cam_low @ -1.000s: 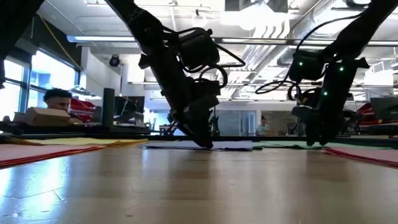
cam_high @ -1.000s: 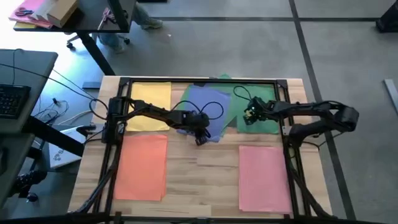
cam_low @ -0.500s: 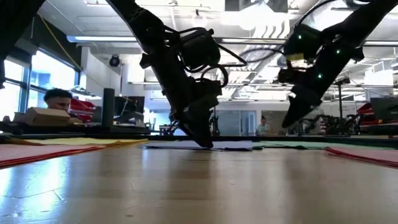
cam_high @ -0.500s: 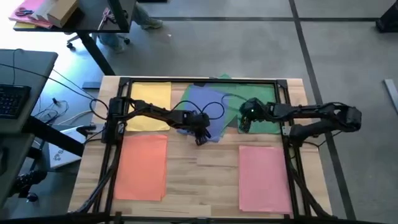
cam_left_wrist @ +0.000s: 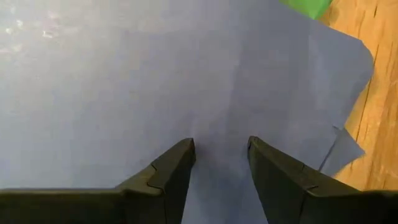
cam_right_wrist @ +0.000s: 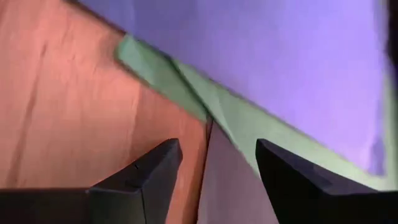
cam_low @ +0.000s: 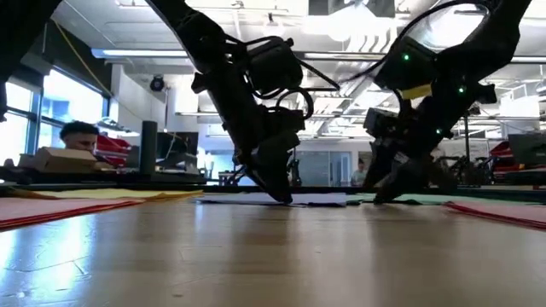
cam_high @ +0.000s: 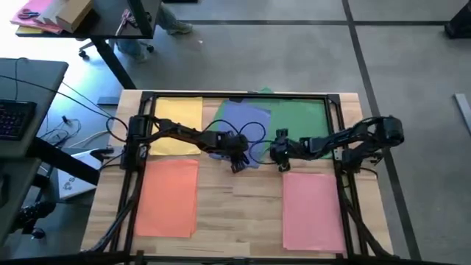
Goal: Organize paper
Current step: Stack the green paper on top of the other green paper
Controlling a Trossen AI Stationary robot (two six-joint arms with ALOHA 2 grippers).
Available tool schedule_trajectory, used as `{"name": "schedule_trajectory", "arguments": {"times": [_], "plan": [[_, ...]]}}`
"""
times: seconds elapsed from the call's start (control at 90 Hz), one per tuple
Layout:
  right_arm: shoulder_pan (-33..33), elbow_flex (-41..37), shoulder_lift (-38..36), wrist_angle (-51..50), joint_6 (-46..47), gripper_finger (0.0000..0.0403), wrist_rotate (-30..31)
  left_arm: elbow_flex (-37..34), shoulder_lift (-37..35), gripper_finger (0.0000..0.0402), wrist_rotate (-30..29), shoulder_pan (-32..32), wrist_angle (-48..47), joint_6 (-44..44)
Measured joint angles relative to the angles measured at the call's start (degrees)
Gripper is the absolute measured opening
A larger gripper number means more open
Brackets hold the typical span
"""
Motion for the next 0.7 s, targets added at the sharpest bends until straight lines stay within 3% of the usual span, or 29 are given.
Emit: {"name": "schedule_trajectory", "arguments": {"times": [0.356,0.5,0.7], "plan": [[0.8,6.0,8.7,4.4,-4.3,0.0204,2.6,0.0,-0.4,0.0145,0.1,-1.3,-0.6,-1.3],[0.9,8.8,9.1,3.4,-6.3,0.0204,2.4,-0.4,-5.3,0.0145,-2.5,-1.3,-8.3,-3.7],[1.0,9.9,9.1,3.7,-6.2,0.0204,-0.8,-0.5,-12.3,0.0145,-6.9,0.4,-8.6,-0.6]]}}
